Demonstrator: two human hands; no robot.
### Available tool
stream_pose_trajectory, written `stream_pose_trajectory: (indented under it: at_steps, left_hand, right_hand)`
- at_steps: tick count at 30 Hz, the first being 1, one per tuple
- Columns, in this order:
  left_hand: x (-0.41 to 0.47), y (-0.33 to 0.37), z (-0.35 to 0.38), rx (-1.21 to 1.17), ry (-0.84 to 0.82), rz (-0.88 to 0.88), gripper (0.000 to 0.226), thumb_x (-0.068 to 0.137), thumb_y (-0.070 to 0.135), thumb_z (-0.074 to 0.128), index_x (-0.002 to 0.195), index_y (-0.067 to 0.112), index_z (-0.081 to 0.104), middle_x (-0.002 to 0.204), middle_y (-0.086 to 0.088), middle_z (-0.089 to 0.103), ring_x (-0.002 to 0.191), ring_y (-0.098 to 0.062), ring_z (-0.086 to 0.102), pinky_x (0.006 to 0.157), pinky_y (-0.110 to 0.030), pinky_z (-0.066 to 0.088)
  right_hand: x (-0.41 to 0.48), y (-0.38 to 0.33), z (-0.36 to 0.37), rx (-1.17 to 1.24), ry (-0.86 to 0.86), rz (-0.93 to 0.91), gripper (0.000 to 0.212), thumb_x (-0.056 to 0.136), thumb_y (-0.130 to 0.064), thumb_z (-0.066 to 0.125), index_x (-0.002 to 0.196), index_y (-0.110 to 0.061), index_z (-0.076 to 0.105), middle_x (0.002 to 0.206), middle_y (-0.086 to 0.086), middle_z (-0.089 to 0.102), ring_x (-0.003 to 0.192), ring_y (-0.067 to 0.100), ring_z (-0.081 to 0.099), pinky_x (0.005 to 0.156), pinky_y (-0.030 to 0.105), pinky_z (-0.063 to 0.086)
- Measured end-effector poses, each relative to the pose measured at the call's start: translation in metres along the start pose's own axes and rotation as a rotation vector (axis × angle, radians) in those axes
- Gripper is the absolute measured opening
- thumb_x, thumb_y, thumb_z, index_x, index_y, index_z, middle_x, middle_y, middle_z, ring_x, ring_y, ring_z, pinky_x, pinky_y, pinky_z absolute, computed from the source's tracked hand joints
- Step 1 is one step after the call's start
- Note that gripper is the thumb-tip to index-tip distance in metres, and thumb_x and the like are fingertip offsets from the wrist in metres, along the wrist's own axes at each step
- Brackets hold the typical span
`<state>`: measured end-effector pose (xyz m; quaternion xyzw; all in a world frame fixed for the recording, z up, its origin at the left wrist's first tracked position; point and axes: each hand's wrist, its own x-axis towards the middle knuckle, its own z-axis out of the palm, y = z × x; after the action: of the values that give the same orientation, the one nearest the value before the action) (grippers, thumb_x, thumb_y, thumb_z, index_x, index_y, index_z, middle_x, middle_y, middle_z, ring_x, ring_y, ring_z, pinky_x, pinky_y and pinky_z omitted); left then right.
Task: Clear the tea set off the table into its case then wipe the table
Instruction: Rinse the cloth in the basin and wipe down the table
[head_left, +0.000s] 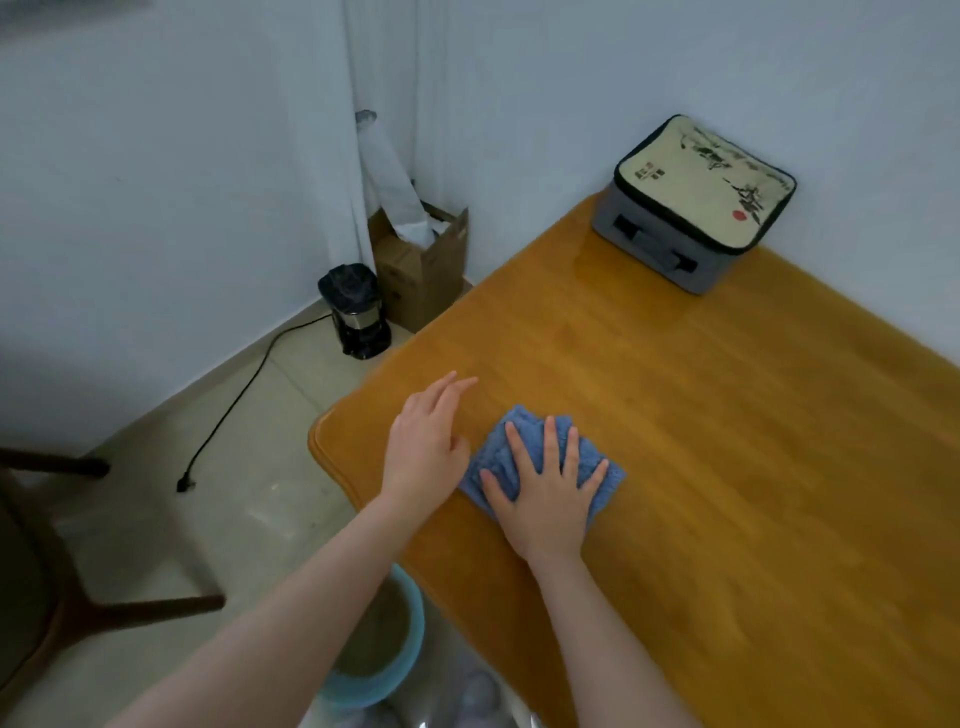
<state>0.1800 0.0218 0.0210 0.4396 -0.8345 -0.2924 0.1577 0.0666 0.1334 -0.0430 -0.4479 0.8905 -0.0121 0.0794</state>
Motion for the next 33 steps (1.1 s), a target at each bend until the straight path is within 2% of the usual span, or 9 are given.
stream_pose_trajectory:
  at_steps: [6, 9, 13, 19, 26, 33]
  left_hand:
    - [0.056, -0.007, 0.024, 0.118, -0.175, -0.074, 0.058, 0.093, 0.024, 0.052, 0.145, 0.036, 0.029, 0.162, 0.000, 0.003, 0.145, -0.030, 0.015, 0.116, -0.045, 0.019]
    - [0.084, -0.009, 0.032, 0.125, -0.170, -0.088, 0.056, 0.095, 0.028, 0.050, 0.146, 0.037, 0.028, 0.162, 0.001, -0.001, 0.147, -0.029, 0.010, 0.119, -0.045, 0.011]
    - [0.113, -0.003, 0.040, 0.163, -0.083, -0.040, 0.055, 0.096, 0.026, 0.049, 0.146, 0.033, 0.029, 0.162, -0.001, 0.000, 0.148, -0.028, 0.003, 0.115, -0.038, -0.005]
    - [0.157, 0.004, 0.050, 0.159, -0.029, -0.082, 0.052, 0.096, 0.028, 0.048, 0.145, 0.032, 0.031, 0.162, 0.000, -0.001, 0.148, -0.025, 0.000, 0.116, -0.042, 0.001]
    - [0.168, -0.015, 0.039, 0.108, 0.021, -0.214, 0.047, 0.099, 0.038, 0.041, 0.145, 0.031, 0.032, 0.162, 0.001, 0.001, 0.148, -0.024, 0.001, 0.118, -0.049, 0.007]
    - [0.130, -0.040, 0.011, 0.034, 0.060, -0.269, 0.046, 0.100, 0.039, 0.037, 0.145, 0.030, 0.036, 0.161, 0.002, 0.008, 0.148, -0.022, 0.005, 0.118, -0.049, 0.009]
  right_hand:
    - [0.103, 0.027, -0.015, 0.014, -0.001, 0.185, 0.071, 0.086, -0.078, 0.011, 0.150, -0.048, 0.009, 0.163, 0.000, 0.002, 0.149, 0.027, -0.006, 0.111, 0.066, -0.007]
    - [0.170, 0.042, -0.025, 0.020, 0.003, 0.226, 0.071, 0.087, -0.077, 0.013, 0.151, -0.046, 0.007, 0.163, 0.000, -0.002, 0.149, 0.026, -0.008, 0.112, 0.065, -0.007]
    - [0.258, 0.050, -0.035, 0.018, 0.027, 0.234, 0.067, 0.092, -0.070, 0.015, 0.152, -0.041, 0.009, 0.163, 0.001, 0.000, 0.149, 0.025, -0.006, 0.115, 0.059, -0.005]
    - [0.344, 0.042, -0.044, 0.022, 0.046, 0.173, 0.058, 0.098, -0.057, 0.014, 0.153, -0.038, 0.010, 0.163, -0.001, 0.003, 0.149, 0.025, -0.002, 0.117, 0.056, -0.004]
    - [0.346, 0.018, -0.041, 0.019, 0.059, 0.021, 0.054, 0.101, -0.052, 0.015, 0.153, -0.037, 0.015, 0.162, -0.003, 0.006, 0.149, 0.023, 0.000, 0.118, 0.053, -0.003]
    - [0.271, -0.064, -0.025, 0.012, 0.047, -0.115, 0.052, 0.100, -0.049, 0.019, 0.149, -0.036, 0.030, 0.161, -0.004, 0.017, 0.149, 0.023, 0.003, 0.116, 0.057, -0.004]
